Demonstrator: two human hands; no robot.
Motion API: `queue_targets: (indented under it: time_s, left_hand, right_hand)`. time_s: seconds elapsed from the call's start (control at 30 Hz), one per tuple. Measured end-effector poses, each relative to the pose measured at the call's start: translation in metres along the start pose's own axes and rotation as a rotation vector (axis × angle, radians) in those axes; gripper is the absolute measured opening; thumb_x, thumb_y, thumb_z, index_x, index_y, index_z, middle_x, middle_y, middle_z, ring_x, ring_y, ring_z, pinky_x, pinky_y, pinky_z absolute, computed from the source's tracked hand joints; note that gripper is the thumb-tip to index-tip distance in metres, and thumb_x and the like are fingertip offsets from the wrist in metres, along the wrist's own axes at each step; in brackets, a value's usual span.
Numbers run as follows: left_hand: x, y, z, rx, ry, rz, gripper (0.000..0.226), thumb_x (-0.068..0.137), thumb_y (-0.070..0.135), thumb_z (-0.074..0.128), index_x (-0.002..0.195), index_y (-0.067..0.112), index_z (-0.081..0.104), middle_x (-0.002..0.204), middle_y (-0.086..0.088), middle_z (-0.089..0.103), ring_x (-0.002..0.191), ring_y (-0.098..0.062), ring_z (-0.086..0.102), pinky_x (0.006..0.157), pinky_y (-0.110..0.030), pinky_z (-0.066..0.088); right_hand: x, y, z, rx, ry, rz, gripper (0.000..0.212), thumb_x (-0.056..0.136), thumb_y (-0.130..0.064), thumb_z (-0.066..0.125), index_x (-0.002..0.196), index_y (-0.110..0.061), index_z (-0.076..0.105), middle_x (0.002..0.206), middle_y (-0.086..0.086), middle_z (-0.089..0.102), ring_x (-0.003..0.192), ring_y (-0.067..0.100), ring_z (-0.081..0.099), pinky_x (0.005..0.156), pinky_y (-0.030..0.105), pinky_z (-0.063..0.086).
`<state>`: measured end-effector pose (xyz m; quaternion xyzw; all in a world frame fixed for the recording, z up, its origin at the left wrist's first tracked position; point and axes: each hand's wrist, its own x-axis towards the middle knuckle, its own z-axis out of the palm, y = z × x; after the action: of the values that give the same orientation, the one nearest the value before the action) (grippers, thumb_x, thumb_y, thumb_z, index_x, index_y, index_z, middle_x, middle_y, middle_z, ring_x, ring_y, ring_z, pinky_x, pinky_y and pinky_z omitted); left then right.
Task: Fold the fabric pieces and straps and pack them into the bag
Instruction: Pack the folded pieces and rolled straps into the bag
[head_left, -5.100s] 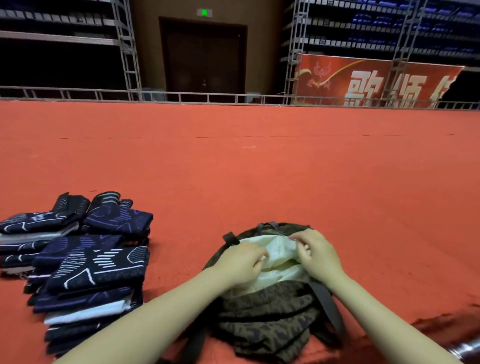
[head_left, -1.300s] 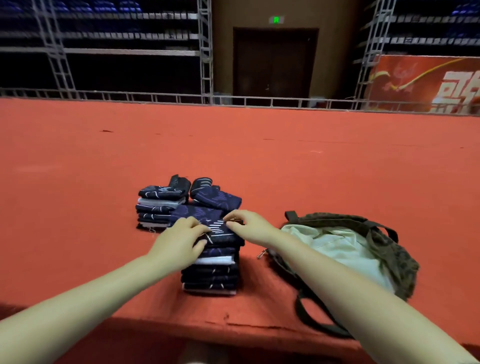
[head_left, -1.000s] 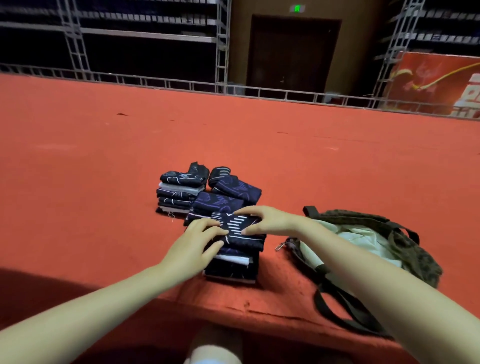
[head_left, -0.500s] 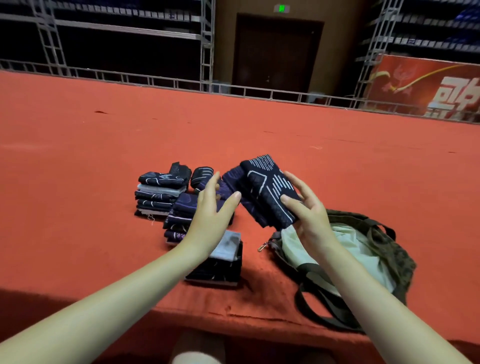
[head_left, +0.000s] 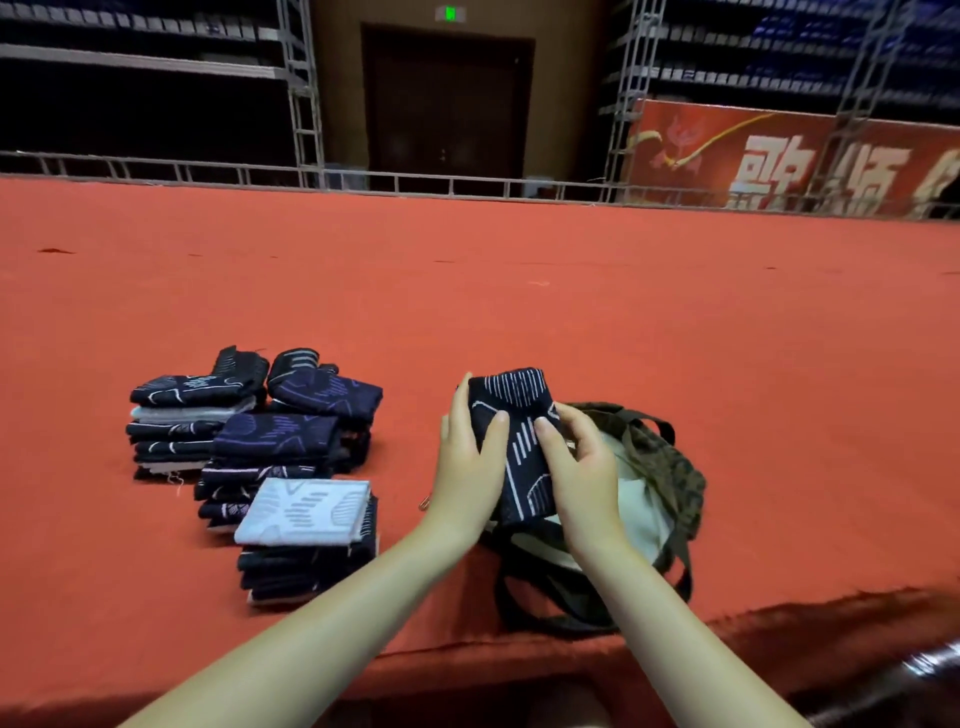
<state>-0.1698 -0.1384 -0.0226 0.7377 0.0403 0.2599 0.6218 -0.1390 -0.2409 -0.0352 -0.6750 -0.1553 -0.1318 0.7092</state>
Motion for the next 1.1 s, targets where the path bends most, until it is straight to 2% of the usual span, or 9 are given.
queue_targets:
  time_s: [0.13, 0.3, 0.47, 0.53, 0.63, 0.77, 0.9, 0.97, 1.1]
  left_hand:
    - [-0.007, -0.007, 0.012, 0.014, -0.050, 0.059, 0.069, 0.084, 0.030, 0.047, 0.148, 0.021, 0.023, 0.146, 0.006, 0.037, 0.133, -0.005, 0.036, 0.111, -0.023, 0.028]
    - [0.007, -0.010, 0.019, -0.088, -0.007, 0.031, 0.055, 0.098, 0.010, 0.040, 0.148, 0.023, 0.023, 0.142, 0.012, 0.038, 0.123, 0.002, 0.040, 0.092, 0.001, 0.030]
    - [0.016, -0.016, 0.034, -0.083, -0.134, -0.050, 0.048, 0.099, 0.010, 0.035, 0.142, 0.031, 0.028, 0.120, 0.020, 0.052, 0.097, 0.022, 0.050, 0.073, 0.003, 0.037]
    - [0.023, -0.020, 0.040, 0.051, -0.222, -0.064, 0.047, 0.099, 0.015, 0.035, 0.143, 0.030, 0.027, 0.122, 0.016, 0.053, 0.104, 0.010, 0.053, 0.080, -0.003, 0.039]
    - [0.046, -0.039, 0.039, 0.501, -0.233, -0.009, 0.051, 0.097, 0.029, 0.040, 0.146, 0.025, 0.028, 0.140, -0.002, 0.041, 0.130, -0.020, 0.037, 0.105, -0.033, 0.032]
    - [0.078, -0.073, 0.020, 0.849, -0.153, -0.090, 0.058, 0.093, 0.037, 0.045, 0.146, 0.024, 0.027, 0.144, -0.009, 0.034, 0.132, -0.029, 0.031, 0.108, -0.043, 0.029]
    - [0.090, -0.098, 0.014, 0.678, -0.383, -0.344, 0.056, 0.092, 0.032, 0.048, 0.145, 0.020, 0.032, 0.142, -0.009, 0.045, 0.129, -0.026, 0.043, 0.101, -0.030, 0.035]
    - [0.090, -0.102, 0.016, 0.566, -0.373, -0.305, 0.045, 0.092, 0.026, 0.052, 0.135, 0.019, 0.045, 0.132, -0.003, 0.055, 0.122, -0.021, 0.050, 0.092, -0.024, 0.038]
    - [0.092, -0.092, 0.019, 0.409, -0.241, -0.142, 0.041, 0.090, 0.018, 0.060, 0.130, 0.012, 0.052, 0.128, -0.001, 0.057, 0.116, -0.012, 0.051, 0.089, -0.015, 0.032]
  right_hand:
    - [0.004, 0.003, -0.003, 0.041, 0.020, 0.080, 0.026, 0.086, -0.028, 0.057, 0.112, -0.030, 0.061, 0.119, 0.000, 0.061, 0.112, 0.016, 0.058, 0.100, 0.044, 0.046]
    - [-0.001, 0.007, -0.018, -0.069, -0.143, 0.011, 0.049, 0.095, -0.011, 0.051, 0.138, -0.033, 0.041, 0.139, -0.015, 0.046, 0.129, -0.001, 0.041, 0.109, 0.027, 0.035]
    - [0.009, 0.023, -0.033, -0.052, -0.179, 0.070, 0.056, 0.094, -0.006, 0.053, 0.140, -0.031, 0.035, 0.131, -0.028, 0.044, 0.118, -0.018, 0.043, 0.098, 0.008, 0.038]
    - [0.016, 0.034, -0.040, -0.050, -0.173, 0.108, 0.058, 0.093, -0.003, 0.053, 0.141, -0.031, 0.034, 0.129, -0.028, 0.046, 0.115, -0.017, 0.047, 0.094, 0.007, 0.040]
    - [0.027, 0.053, -0.051, -0.048, -0.130, 0.218, 0.056, 0.093, -0.004, 0.053, 0.142, -0.027, 0.038, 0.134, -0.014, 0.051, 0.119, -0.003, 0.051, 0.101, 0.019, 0.042]
    - [0.043, 0.083, -0.068, -0.289, -0.135, 0.343, 0.053, 0.092, -0.007, 0.051, 0.140, -0.027, 0.038, 0.133, -0.008, 0.051, 0.113, 0.007, 0.052, 0.094, 0.017, 0.044]
    - [0.049, 0.099, -0.070, -0.426, -0.212, 0.341, 0.053, 0.090, -0.010, 0.054, 0.136, -0.031, 0.041, 0.114, -0.013, 0.059, 0.100, 0.004, 0.057, 0.089, 0.023, 0.048]
    - [0.052, 0.101, -0.070, -0.397, -0.235, 0.336, 0.049, 0.088, -0.005, 0.055, 0.127, -0.034, 0.044, 0.105, -0.019, 0.058, 0.094, -0.002, 0.057, 0.083, 0.017, 0.046]
    - [0.062, 0.108, -0.075, -0.128, -0.207, 0.494, 0.055, 0.086, 0.000, 0.058, 0.136, -0.021, 0.047, 0.116, 0.003, 0.064, 0.102, 0.019, 0.065, 0.089, 0.033, 0.052]
